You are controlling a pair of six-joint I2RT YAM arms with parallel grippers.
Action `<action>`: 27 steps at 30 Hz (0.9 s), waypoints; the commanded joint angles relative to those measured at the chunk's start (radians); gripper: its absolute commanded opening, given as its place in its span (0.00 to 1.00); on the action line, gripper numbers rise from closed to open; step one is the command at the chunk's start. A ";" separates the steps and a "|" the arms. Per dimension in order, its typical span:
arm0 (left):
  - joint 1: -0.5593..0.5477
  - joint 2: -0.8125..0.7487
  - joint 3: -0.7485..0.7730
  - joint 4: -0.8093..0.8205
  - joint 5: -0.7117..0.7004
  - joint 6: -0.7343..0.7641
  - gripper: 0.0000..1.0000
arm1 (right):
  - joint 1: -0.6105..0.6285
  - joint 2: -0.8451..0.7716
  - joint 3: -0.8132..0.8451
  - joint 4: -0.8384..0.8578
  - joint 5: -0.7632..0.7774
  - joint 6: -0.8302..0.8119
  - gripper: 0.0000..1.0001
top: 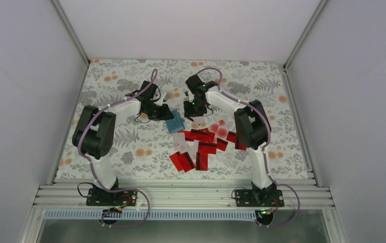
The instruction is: Put the credit cards into the card holder
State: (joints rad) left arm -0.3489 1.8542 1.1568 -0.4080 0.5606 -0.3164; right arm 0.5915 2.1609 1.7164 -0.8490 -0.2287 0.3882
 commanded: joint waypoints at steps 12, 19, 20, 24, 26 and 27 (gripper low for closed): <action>0.002 0.021 -0.048 -0.096 -0.147 0.067 0.10 | 0.012 0.129 0.106 0.072 -0.023 0.029 0.34; 0.001 0.078 -0.043 -0.067 -0.145 0.070 0.09 | 0.027 0.154 0.134 0.037 0.011 0.001 0.34; 0.001 0.085 -0.039 -0.065 -0.146 0.067 0.09 | 0.037 0.163 0.142 0.011 0.036 -0.010 0.33; 0.001 0.102 -0.021 -0.062 -0.143 0.058 0.09 | 0.080 0.178 0.140 -0.044 0.106 -0.043 0.34; 0.002 0.098 -0.013 -0.063 -0.143 0.055 0.09 | 0.094 0.181 0.130 -0.062 0.137 -0.053 0.34; 0.001 0.095 -0.012 -0.063 -0.142 0.051 0.09 | 0.100 0.181 0.127 -0.070 0.156 -0.058 0.34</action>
State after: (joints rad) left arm -0.3458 1.9091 1.1355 -0.4812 0.4526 -0.2661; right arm 0.6399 2.3005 1.8462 -0.8356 -0.1467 0.3676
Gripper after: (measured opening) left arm 0.086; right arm 0.335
